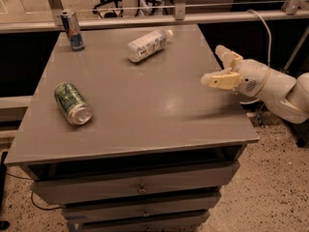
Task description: Place blue plastic bottle upright
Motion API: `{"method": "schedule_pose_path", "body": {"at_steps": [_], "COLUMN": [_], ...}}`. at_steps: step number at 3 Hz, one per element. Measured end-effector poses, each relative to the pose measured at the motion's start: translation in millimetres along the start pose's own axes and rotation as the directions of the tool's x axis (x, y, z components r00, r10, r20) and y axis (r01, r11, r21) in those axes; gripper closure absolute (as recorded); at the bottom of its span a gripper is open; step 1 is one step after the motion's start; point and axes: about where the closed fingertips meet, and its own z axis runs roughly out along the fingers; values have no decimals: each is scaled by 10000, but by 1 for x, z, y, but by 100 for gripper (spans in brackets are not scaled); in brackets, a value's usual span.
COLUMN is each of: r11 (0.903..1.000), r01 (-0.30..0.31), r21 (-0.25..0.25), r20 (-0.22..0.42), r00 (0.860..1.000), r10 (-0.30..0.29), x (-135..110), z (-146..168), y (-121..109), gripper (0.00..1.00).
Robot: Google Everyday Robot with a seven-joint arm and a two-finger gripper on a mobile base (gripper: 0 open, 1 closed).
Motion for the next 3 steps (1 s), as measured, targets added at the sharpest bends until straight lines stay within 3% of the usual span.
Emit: {"method": "schedule_pose_path", "body": {"at_steps": [2,3], "r11": [9989,9942], "r01": [459,1076], "r21": [-7,-72], "r20": [-1092,-2489], "r00": [9930,9627], "r10": [-457,-1060], "x": [-13,-30], "z": [-11,-12], "y": [-8,-14], "gripper": [0,0]}}
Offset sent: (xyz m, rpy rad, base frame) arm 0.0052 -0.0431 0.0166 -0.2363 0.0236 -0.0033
